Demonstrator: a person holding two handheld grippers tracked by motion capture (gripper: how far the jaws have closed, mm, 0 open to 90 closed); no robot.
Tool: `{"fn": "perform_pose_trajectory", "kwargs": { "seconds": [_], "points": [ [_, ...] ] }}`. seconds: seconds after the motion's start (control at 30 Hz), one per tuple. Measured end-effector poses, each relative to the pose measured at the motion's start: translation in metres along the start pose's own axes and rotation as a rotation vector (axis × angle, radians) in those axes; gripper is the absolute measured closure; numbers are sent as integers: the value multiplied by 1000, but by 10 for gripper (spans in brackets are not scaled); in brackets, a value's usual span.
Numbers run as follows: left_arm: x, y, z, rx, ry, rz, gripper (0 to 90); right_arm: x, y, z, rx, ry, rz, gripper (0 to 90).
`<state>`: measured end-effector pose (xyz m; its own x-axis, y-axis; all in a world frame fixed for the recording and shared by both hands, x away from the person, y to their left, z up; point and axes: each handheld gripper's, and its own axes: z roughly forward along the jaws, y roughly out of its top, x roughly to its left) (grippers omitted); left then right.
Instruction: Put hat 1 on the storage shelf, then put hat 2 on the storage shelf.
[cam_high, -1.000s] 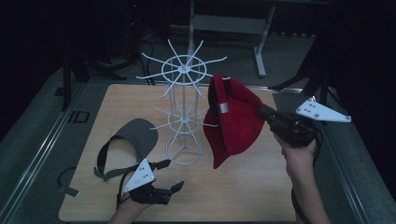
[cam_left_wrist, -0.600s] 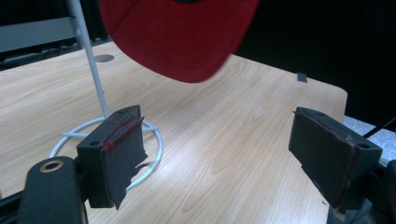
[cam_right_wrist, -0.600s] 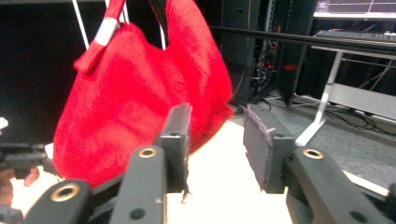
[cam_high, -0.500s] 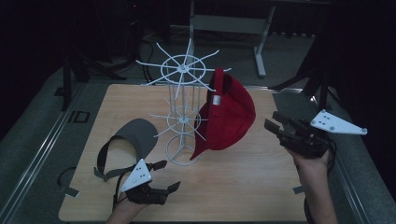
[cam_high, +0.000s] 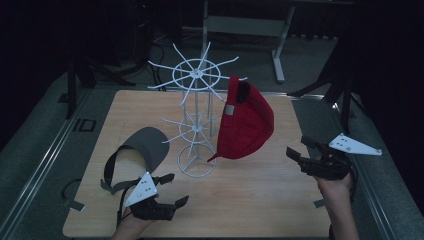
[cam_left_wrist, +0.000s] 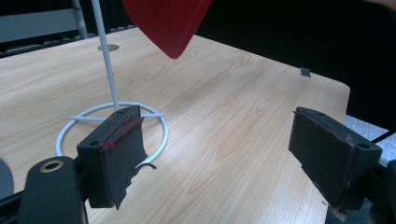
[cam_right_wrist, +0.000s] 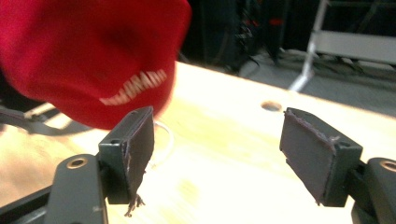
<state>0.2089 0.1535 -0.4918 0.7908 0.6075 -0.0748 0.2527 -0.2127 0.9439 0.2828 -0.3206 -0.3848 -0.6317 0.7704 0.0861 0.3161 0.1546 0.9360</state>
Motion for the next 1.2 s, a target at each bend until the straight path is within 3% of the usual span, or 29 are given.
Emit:
{"fn": "perform_pose_trajectory", "kwargs": {
  "seconds": [0.2,0.3,0.37,0.4,0.43,0.57,0.7,0.77,0.8,0.93,0.97,1.0,1.07,1.2],
  "points": [
    [5,-7,-6,6,18,4,185,-10,-31,10,38,-18,25,241],
    [9,-14,-12,18,53,-7,185,-16,-56,16,42,-5,42,186],
    [12,-19,-19,23,91,-22,185,-17,-61,16,39,4,45,183],
    [16,-24,-27,27,139,-33,185,-18,-70,15,32,4,51,183],
    [16,-24,-27,27,139,-33,186,-19,-74,15,29,5,45,183],
    [27,-33,-46,38,235,-60,186,-20,-84,12,22,-18,35,183],
    [41,-43,-69,73,316,-88,186,-23,-94,9,43,-39,29,183],
    [43,-45,-74,78,331,-93,186,-23,-97,9,51,-54,20,184],
    [48,-52,-84,92,376,-114,186,-24,-104,11,65,-71,8,183],
    [53,-63,-96,122,452,-154,186,-24,-113,12,53,-101,-1,183],
    [53,-63,-96,122,452,-154,186,-24,-113,12,53,-101,-1,183],
    [56,-68,-101,129,492,-185,186,-24,-115,12,50,-105,4,184],
    [59,-75,-106,134,531,-210,186,-25,-119,13,47,-104,14,183],
    [68,-87,-107,177,576,-242,186,-26,-124,14,71,-119,0,184]
  ]
}}
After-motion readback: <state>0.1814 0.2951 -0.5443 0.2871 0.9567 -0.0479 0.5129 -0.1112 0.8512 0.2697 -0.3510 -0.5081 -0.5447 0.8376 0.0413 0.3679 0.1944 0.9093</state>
